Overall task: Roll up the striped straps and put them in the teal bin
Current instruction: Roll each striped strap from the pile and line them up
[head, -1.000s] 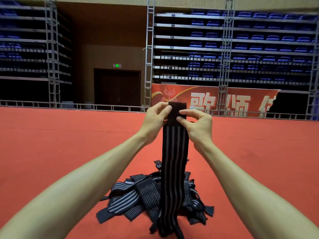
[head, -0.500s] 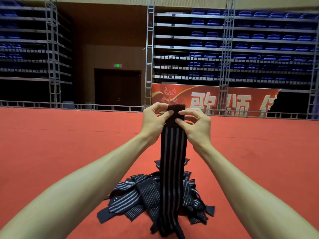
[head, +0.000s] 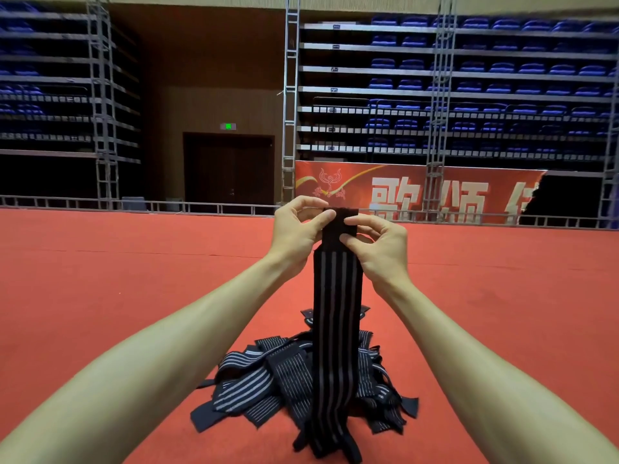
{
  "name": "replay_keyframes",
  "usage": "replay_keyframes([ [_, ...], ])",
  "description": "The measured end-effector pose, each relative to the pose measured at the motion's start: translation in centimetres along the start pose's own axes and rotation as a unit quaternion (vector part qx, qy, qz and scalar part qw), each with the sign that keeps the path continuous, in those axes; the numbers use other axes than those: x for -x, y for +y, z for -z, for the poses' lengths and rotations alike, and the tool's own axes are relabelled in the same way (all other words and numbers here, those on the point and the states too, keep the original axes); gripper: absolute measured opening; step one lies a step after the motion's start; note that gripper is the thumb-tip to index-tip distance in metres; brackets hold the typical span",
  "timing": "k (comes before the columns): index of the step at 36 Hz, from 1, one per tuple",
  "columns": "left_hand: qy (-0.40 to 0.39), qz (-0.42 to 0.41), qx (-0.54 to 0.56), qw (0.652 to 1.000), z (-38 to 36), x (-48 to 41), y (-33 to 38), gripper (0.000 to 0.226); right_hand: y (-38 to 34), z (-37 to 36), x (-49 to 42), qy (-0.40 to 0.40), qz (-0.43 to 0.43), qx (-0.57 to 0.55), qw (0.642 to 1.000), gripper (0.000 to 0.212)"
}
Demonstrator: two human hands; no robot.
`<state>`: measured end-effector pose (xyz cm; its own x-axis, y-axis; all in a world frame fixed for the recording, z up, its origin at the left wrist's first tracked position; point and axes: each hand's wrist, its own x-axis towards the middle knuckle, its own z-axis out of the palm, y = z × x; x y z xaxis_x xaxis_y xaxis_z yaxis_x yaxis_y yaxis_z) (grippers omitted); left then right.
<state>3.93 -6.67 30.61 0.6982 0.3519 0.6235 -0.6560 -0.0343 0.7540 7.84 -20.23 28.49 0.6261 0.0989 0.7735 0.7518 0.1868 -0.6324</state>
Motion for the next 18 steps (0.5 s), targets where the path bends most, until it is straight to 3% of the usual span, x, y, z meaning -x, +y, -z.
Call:
replay_keyframes([
  [11,0.011,-0.019,-0.011,1.0,0.4,-0.2,0.2,0.021,0.0,-0.3,0.2,-0.023,0.0,-0.003,1.0,0.03],
  [18,0.013,-0.006,0.056,0.998,0.1,-0.7,1.2,0.019,0.0,-0.4,0.5,-0.099,0.014,-0.023,0.995,0.033],
])
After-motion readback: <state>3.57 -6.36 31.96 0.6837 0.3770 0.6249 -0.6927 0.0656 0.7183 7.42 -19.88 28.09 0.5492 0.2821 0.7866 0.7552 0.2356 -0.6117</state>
